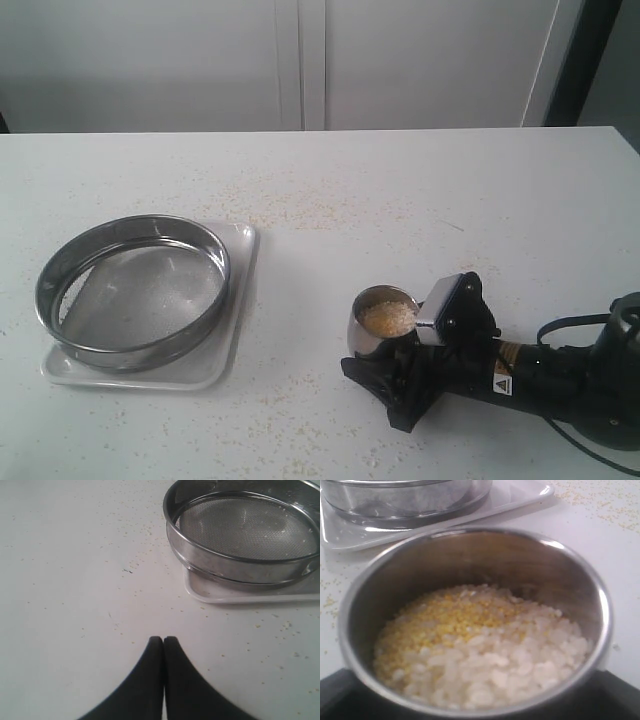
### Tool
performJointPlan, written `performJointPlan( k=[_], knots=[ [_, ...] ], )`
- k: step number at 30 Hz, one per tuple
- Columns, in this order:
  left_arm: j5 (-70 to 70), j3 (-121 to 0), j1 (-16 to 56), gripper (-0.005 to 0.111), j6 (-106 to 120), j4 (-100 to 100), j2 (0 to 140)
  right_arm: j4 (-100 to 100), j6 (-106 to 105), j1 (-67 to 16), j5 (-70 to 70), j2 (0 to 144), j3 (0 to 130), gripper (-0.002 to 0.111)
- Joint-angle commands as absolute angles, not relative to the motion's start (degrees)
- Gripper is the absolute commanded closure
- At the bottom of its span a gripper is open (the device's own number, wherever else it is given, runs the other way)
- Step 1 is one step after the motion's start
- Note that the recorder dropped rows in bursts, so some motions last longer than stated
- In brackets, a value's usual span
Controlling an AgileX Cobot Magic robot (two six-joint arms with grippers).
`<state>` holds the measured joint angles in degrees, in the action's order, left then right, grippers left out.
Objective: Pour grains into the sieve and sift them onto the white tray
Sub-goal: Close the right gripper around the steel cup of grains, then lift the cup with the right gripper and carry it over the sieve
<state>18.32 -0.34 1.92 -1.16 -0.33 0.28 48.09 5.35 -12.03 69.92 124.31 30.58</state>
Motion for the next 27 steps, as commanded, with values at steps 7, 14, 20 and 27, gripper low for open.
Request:
performJointPlan(
  k=[7,14,20,27],
  knots=[
    [19.1,0.0,1.8,0.107,-1.3,-0.8,0.0,48.2,5.2,-12.3,70.0,124.5,30.8,0.108],
    [19.1,0.0,1.8,0.107,-1.3,-0.8,0.0,48.1,7.0,-12.3,70.0,122.6,30.8,0.108],
    [19.1,0.0,1.8,0.107,-1.3,-0.8,0.0,48.1,9.7,-12.3,70.0,117.7,30.8,0.108],
    [19.1,0.0,1.8,0.107,-1.3,-0.8,0.0,48.1,13.5,-12.3,69.3,111.3,30.9,0.108]
  ],
)
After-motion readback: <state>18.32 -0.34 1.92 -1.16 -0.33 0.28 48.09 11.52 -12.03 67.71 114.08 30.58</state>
